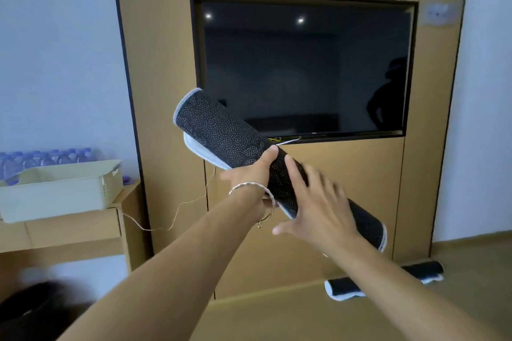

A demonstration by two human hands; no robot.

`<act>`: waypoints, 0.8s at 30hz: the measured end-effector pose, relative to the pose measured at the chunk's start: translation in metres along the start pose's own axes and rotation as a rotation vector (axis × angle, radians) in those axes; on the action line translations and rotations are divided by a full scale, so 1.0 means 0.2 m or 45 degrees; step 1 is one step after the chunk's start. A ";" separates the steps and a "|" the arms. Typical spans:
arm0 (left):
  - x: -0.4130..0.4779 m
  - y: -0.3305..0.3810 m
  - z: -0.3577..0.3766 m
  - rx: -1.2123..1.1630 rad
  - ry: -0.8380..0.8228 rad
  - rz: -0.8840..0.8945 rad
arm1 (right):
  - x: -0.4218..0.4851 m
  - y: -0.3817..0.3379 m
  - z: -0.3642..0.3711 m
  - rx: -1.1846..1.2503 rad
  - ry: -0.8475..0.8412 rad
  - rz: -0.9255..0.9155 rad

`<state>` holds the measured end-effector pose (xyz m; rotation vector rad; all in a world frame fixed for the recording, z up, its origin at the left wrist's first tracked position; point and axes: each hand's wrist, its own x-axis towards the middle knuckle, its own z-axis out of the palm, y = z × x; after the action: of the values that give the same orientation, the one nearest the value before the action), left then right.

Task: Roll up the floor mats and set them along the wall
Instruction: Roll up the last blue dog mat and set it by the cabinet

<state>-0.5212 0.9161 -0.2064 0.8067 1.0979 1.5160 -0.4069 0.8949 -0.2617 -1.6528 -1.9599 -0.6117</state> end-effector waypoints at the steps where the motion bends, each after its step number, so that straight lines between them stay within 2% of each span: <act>1: -0.02 0.00 0.04 0.003 -0.021 -0.002 | 0.01 0.06 -0.01 -0.027 0.021 -0.013; 6: -0.07 0.04 0.29 0.071 -0.220 0.062 | 0.03 0.32 -0.13 -0.159 0.180 0.044; 10: -0.11 0.01 0.44 0.248 -0.424 0.108 | -0.02 0.55 -0.28 -0.229 0.091 0.029; 15: -0.18 -0.07 0.67 0.635 -0.736 0.302 | -0.16 0.83 -0.48 -0.299 -0.002 0.229; 17: -0.23 -0.09 0.78 0.838 -0.813 0.487 | -0.23 0.94 -0.59 -0.355 -0.034 0.312; 20: -0.32 -0.12 0.95 1.199 -0.919 0.884 | -0.35 1.08 -0.81 -0.420 -0.049 0.424; 24: -0.52 -0.14 1.06 1.409 -1.010 1.626 | -0.54 1.17 -1.09 -0.417 0.004 0.576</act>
<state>-0.2962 0.8636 -0.1523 2.9628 0.6792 1.0690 -0.1417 0.7143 -0.1559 -2.2004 -1.4581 -0.7778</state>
